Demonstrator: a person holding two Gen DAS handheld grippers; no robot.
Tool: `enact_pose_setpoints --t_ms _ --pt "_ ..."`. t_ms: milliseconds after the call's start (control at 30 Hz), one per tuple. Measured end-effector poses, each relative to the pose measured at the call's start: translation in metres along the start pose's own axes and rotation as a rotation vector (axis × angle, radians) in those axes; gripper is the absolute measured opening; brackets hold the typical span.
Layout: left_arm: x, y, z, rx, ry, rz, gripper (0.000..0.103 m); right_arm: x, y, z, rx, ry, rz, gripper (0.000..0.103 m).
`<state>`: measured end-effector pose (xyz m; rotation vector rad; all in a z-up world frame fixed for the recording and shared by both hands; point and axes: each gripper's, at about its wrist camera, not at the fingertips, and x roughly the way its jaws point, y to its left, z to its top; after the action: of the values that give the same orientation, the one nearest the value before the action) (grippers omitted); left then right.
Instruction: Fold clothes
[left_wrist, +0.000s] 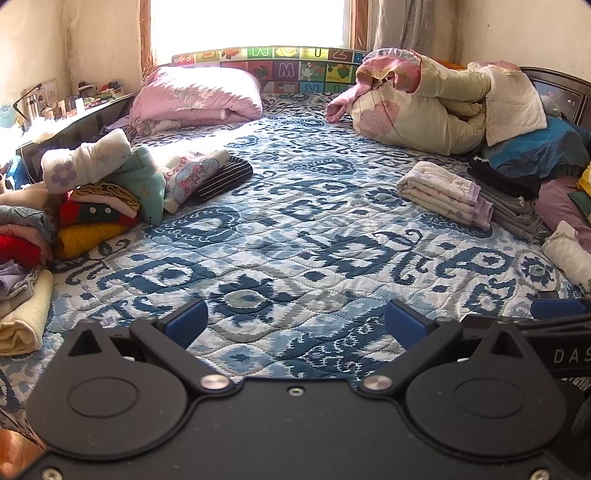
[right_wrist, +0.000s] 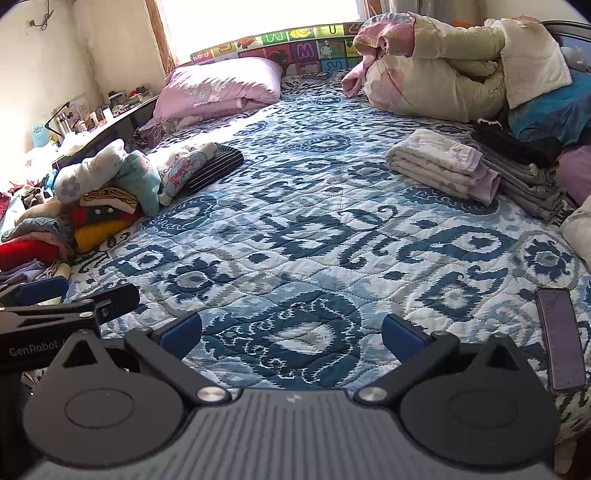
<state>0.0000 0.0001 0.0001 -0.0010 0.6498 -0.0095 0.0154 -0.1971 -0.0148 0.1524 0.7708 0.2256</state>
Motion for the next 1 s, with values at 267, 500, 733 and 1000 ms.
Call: enact_pose_setpoints --t_ms 267,500,733,1000 --pt "-0.0016 0.002 0.0018 -0.009 0.012 -0.012 0.103 -0.002 -0.0003 -0.0011 -0.002 -0.004 0.002 0.103" --pt "-0.0009 0.0001 0.0006 -0.007 0.009 -0.017 0.103 -0.0036 0.0006 -0.0001 -0.006 -0.004 -0.004 0.103" --pt "-0.0006 -0.0003 0.0005 -0.007 0.009 -0.017 0.103 -0.006 -0.0001 -0.0003 -0.009 -0.008 -0.004 0.103" --pt "-0.0026 -0.0007 0.0009 -0.011 0.01 -0.02 0.103 -0.0083 0.0004 -0.0005 -0.01 -0.011 -0.006 0.103"
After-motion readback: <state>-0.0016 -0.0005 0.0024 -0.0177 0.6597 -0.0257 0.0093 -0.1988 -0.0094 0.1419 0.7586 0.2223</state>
